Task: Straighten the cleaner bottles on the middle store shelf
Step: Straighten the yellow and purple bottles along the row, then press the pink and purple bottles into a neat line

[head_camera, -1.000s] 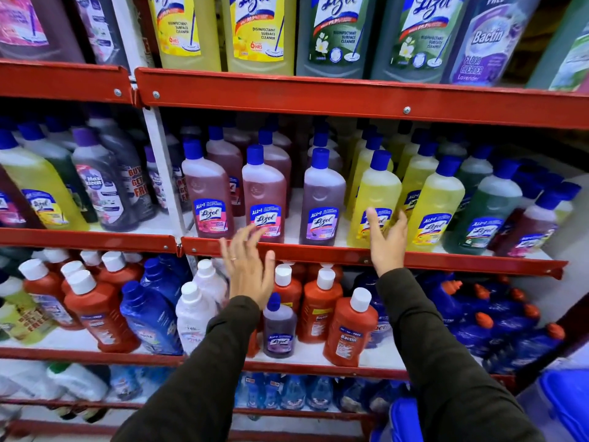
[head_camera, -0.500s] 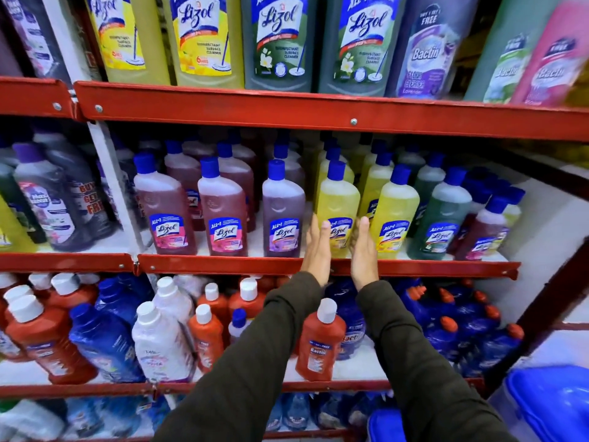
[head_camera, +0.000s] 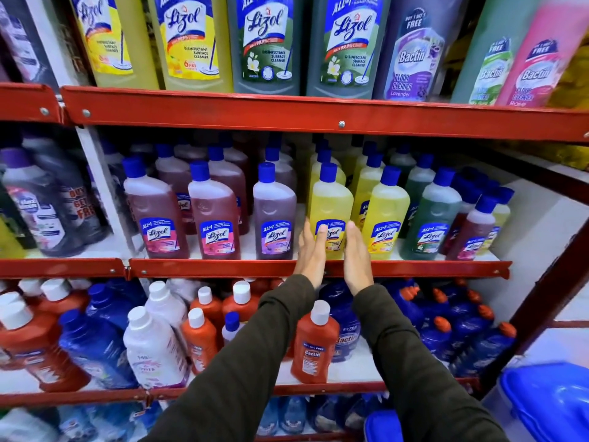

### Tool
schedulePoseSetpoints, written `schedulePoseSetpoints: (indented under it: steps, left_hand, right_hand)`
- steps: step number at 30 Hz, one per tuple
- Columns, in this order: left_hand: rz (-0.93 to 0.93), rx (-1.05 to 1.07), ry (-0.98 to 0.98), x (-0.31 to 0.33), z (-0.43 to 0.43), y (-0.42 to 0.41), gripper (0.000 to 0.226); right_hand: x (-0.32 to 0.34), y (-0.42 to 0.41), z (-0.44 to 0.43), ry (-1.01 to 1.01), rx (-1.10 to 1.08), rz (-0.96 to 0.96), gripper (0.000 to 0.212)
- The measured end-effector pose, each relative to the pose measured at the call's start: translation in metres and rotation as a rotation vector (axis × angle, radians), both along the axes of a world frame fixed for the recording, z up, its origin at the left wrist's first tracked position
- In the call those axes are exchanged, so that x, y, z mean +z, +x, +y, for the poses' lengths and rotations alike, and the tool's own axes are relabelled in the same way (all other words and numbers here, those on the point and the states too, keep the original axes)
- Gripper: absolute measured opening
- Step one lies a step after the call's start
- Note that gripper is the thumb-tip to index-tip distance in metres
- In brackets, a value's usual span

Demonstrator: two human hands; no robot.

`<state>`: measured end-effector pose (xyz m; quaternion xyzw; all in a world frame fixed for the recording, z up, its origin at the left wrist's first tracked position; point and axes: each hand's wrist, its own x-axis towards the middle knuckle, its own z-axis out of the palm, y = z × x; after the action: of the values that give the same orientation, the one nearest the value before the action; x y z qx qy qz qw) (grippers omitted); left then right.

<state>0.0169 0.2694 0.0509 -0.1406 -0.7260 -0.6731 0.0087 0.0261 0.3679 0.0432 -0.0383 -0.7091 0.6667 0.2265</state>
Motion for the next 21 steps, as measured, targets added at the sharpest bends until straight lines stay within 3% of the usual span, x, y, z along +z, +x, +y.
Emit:
schedulePoseSetpoints:
  steps: [3,7,10,13,17,21]
  left_hand:
    - [0.076,0.060,0.057,-0.010,-0.002,0.005,0.070]
    - [0.332,0.327,0.214,-0.016,-0.020,0.020,0.049]
    - [0.501,0.519,0.215,-0.014,-0.039,0.015,0.047]
    - [0.381,0.568,0.273,-0.008,-0.056,0.004,0.052]
    - [0.194,0.301,0.270,-0.001,-0.078,-0.007,0.064]
    - [0.138,0.169,0.250,-0.001,-0.089,-0.012,0.065]
  right_hand:
    - [-0.001,0.005,-0.006,0.025,-0.121,0.010,0.056]
    - [-0.004,0.009,-0.026,-0.071,-0.313,0.097,0.040]
    - [-0.004,0.013,-0.051,-0.095,-0.238,0.172,0.045]
    - [0.000,0.011,-0.076,-0.032,-0.027,0.151,0.045]
    - [0.008,0.003,-0.097,0.015,0.154,0.035,0.058]
    - [0.007,0.001,-0.103,-0.052,0.169,0.015,0.064]
